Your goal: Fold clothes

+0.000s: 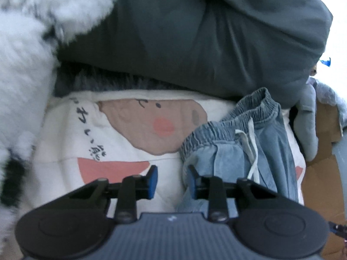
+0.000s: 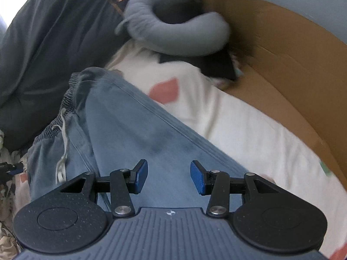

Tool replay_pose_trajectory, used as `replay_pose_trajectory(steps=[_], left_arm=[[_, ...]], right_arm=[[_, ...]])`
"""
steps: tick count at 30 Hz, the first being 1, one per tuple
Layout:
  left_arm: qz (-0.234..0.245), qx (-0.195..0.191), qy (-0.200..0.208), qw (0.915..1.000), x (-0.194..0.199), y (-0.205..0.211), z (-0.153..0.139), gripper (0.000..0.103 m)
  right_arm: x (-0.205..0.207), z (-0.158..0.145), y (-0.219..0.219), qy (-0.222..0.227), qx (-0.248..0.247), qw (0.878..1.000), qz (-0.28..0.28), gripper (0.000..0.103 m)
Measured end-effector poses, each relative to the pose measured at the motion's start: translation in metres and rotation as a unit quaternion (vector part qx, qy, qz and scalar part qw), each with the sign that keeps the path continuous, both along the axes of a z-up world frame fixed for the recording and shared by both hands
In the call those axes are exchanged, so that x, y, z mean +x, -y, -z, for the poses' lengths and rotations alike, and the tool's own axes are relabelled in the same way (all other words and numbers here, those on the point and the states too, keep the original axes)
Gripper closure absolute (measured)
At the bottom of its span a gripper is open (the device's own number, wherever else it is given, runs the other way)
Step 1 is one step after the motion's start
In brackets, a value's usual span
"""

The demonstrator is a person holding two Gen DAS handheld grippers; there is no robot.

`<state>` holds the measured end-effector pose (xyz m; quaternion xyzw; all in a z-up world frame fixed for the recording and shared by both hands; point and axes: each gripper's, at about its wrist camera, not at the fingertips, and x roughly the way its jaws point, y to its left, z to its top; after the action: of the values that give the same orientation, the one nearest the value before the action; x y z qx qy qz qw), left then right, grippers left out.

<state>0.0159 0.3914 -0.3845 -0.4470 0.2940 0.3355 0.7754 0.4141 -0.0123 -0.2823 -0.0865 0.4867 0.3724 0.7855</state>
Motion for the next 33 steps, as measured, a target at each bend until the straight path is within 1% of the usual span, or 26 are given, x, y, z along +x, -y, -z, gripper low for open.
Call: replay_pose_trajectory(steps=[3, 7, 10, 12, 13, 15, 18, 22, 23, 24, 27, 31, 33], left_arm=[[-0.012, -0.007, 0.023, 0.9996, 0.001, 0.000, 0.009, 0.068], [-0.030, -0.012, 0.041, 0.9986, 0.003, -0.004, 0.019, 0.068], [-0.042, -0.015, 0.056, 0.9975, 0.003, -0.006, 0.025, 0.068], [-0.046, -0.021, 0.063, 0.9967, 0.006, -0.006, 0.029, 0.067], [-0.049, -0.022, 0.065, 0.9964, 0.007, -0.005, 0.030, 0.065], [-0.053, -0.024, 0.069, 0.9959, 0.008, -0.001, 0.032, 0.049], [-0.060, -0.026, 0.074, 0.9950, 0.011, 0.005, 0.034, 0.047], [-0.057, -0.033, 0.100, 0.9928, 0.013, 0.009, 0.030, 0.047], [-0.054, -0.033, 0.106, 0.9923, 0.014, 0.010, 0.029, 0.046], [-0.049, -0.032, 0.105, 0.9927, 0.016, 0.011, 0.028, 0.040], [-0.035, -0.030, 0.092, 0.9946, 0.026, 0.016, 0.031, 0.031], [-0.028, -0.052, 0.102, 0.9931, 0.035, 0.018, 0.041, 0.031], [-0.015, -0.059, 0.110, 0.9921, 0.043, 0.017, 0.047, 0.031]], right_arm=[[0.004, -0.004, -0.038, 0.003, 0.001, 1.000, -0.018, 0.052], [-0.003, -0.010, -0.078, 0.003, 0.010, 1.000, -0.026, 0.052], [-0.012, -0.007, -0.101, -0.034, 0.037, 0.999, -0.005, 0.050], [-0.024, -0.002, -0.115, -0.042, 0.050, 0.998, -0.012, 0.049], [-0.030, 0.000, -0.121, -0.046, 0.056, 0.997, -0.015, 0.048], [-0.041, 0.006, -0.136, -0.055, 0.064, 0.996, -0.027, 0.048], [-0.056, 0.013, -0.157, -0.065, 0.057, 0.994, -0.063, 0.048], [-0.066, 0.009, -0.169, -0.056, 0.060, 0.993, -0.079, 0.048], [-0.067, 0.008, -0.168, -0.051, 0.060, 0.994, -0.079, 0.048], [-0.068, 0.007, -0.167, -0.045, 0.060, 0.994, -0.079, 0.048], [-0.067, 0.005, -0.163, -0.034, 0.055, 0.995, -0.077, 0.048], [-0.065, 0.005, -0.158, -0.032, 0.049, 0.996, -0.074, 0.048], [-0.064, 0.004, -0.158, -0.031, 0.048, 0.996, -0.075, 0.048]])
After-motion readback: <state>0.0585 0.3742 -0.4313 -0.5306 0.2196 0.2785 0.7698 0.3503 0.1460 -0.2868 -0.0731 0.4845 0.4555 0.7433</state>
